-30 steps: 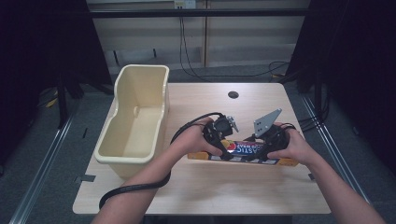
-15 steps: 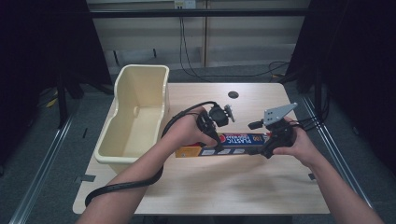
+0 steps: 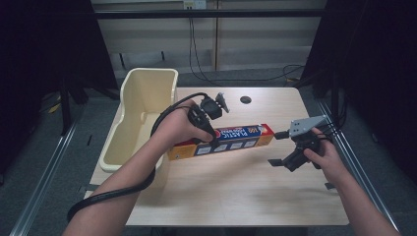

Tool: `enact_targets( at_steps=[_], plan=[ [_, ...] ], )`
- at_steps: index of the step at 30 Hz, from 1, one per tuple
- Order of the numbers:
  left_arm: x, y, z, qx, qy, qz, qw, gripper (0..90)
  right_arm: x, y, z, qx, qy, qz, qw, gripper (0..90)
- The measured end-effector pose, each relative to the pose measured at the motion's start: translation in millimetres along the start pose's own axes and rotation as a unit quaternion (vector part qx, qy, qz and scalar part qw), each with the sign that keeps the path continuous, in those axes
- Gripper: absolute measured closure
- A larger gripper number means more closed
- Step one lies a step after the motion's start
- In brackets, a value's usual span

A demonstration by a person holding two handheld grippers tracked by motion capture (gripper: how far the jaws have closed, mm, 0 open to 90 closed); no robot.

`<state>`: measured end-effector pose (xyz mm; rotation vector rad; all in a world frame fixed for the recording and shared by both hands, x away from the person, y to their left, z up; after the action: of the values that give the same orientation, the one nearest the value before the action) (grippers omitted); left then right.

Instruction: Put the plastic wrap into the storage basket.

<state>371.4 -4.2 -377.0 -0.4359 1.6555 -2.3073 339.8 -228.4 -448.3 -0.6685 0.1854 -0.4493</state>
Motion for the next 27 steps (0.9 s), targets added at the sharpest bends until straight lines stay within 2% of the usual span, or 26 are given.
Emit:
enact_targets(
  at_steps=[3,4,5,9,10,13,15,18,21,22,23,27],
  plan=[
    [-3.5,-6.0,-2.4,-0.005,-0.008,0.004,0.9999,40.2,-4.2,5.9,-7.8,-0.003,0.005,0.004,1.0000,1.9],
    [-5.4,-8.0,-2.5,-0.002,-0.008,0.006,1.0000,40.2,-5.2,8.4,-10.8,-0.006,0.007,0.001,1.0000,1.9],
    [-5.0,-10.2,-3.1,-0.001,-0.019,0.004,0.9998,40.2,-5.7,11.4,-13.3,-0.006,0.008,-0.001,0.9999,1.9],
    [-12.0,-20.6,-5.0,0.003,-0.017,0.012,0.9998,40.2,-8.3,21.1,-23.6,-0.021,0.021,-0.008,0.9995,1.8],
    [-12.6,-23.0,-5.3,0.006,-0.026,0.013,0.9996,40.2,-9.5,23.2,-24.9,-0.018,0.024,-0.010,0.9995,1.9],
    [-17.2,-30.7,-7.4,0.008,-0.031,0.018,0.9993,40.2,-13.0,29.3,-29.5,-0.024,0.033,-0.010,0.9991,2.0],
    [-19.2,-35.3,-9.1,0.009,-0.038,0.019,0.9991,40.2,-13.4,32.7,-32.5,-0.036,0.034,-0.016,0.9986,2.3],
    [-23.6,-42.2,-12.5,0.010,-0.046,0.019,0.9987,40.2,-16.4,35.5,-34.2,-0.037,0.034,-0.005,0.9987,2.5],
    [-28.1,-49.1,-15.9,0.009,-0.050,0.020,0.9985,40.3,-16.1,36.1,-35.6,-0.038,0.030,-0.016,0.9987,2.1],
    [-29.3,-50.7,-16.4,0.014,-0.058,0.025,0.9979,40.3,-15.9,36.0,-36.2,-0.038,0.032,-0.017,0.9986,2.2],
    [-32.3,-54.1,-18.0,0.014,-0.057,0.026,0.9979,40.3,-16.0,35.7,-36.7,-0.038,0.035,-0.015,0.9985,2.3],
    [-36.3,-62.4,-21.8,0.021,-0.075,0.028,0.9966,40.3,-15.6,34.8,-37.4,-0.037,0.036,-0.022,0.9984,2.1]
  ],
)
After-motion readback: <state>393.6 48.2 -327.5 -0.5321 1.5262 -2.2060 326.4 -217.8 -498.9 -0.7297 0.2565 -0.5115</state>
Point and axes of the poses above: each handheld gripper's, and its own axes: y roughly forward along the jaws, z roughly out of its top, x roughly to its right, the point moved 8 cm from there along y, roughly forward along the jaws
